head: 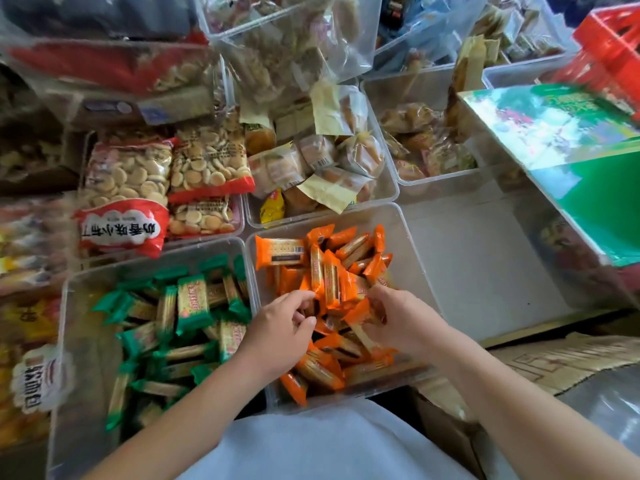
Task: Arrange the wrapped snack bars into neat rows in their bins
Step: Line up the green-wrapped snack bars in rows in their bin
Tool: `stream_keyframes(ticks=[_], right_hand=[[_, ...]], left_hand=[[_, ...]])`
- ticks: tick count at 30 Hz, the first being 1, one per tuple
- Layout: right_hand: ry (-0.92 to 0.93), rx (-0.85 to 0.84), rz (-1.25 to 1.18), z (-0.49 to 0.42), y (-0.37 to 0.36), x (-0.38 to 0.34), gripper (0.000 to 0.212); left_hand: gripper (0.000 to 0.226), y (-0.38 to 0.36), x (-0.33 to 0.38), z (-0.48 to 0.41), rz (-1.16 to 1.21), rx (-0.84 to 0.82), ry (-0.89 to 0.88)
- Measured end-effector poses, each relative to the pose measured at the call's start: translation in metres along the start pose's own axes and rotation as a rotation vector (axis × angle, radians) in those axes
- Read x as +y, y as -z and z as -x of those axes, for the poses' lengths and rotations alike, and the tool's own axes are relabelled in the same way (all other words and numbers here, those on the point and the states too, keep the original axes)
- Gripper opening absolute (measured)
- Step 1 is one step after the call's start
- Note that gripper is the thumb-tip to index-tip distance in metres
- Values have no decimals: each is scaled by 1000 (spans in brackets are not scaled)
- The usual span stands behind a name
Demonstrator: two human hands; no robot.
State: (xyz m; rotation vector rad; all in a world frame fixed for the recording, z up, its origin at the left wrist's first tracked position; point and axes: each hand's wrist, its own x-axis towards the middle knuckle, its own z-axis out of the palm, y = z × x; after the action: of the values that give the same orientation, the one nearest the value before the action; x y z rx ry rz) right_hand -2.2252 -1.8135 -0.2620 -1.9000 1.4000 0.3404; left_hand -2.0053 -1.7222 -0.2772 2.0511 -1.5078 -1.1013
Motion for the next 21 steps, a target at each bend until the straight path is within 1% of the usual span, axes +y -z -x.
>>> stream_keyframes(ticks=[4,5,7,9,11,12,13,14,15,16,17,18,19,21], right_hand=[[-37,176,-139,6,15,11,42],[-48,234,-120,8,20,12,40],[-66,354,34,13,27,13,37],[-59,471,247,17,24,13,41],[53,542,382,18,10,13,43],[125,517,410,17,3,11,41],[171,395,378,15,-3,7,42],[182,226,303,12,-8,3,46],[158,30,225,8,-14,-3,55],[125,-129,174,5,-17,-8,65],[110,-206,154,2,-20,-13,71],[109,-217,147,-1,-25,-16,72],[114,-201,146,-5,-31,-18,69],[121,-160,154,-7,-31,-19,54]], left_hand=[[41,-3,-4,-2,-14,-7,-12],[41,-3,-5,-2,-11,-7,-9],[40,-4,-6,-2,0,5,-4],[37,-3,-7,-3,26,22,0],[30,-3,-9,-3,56,30,-1],[27,-3,-10,-3,70,28,-1],[25,-2,-10,-3,81,22,-1],[23,-1,-11,-3,87,15,-1],[21,0,-12,-2,92,7,-1],[20,1,-12,-1,96,-3,-1],[19,2,-12,0,99,-15,-2],[19,3,-11,1,97,-30,-4],[19,4,-11,2,86,-47,-10],[20,5,-10,3,39,-95,-38]])
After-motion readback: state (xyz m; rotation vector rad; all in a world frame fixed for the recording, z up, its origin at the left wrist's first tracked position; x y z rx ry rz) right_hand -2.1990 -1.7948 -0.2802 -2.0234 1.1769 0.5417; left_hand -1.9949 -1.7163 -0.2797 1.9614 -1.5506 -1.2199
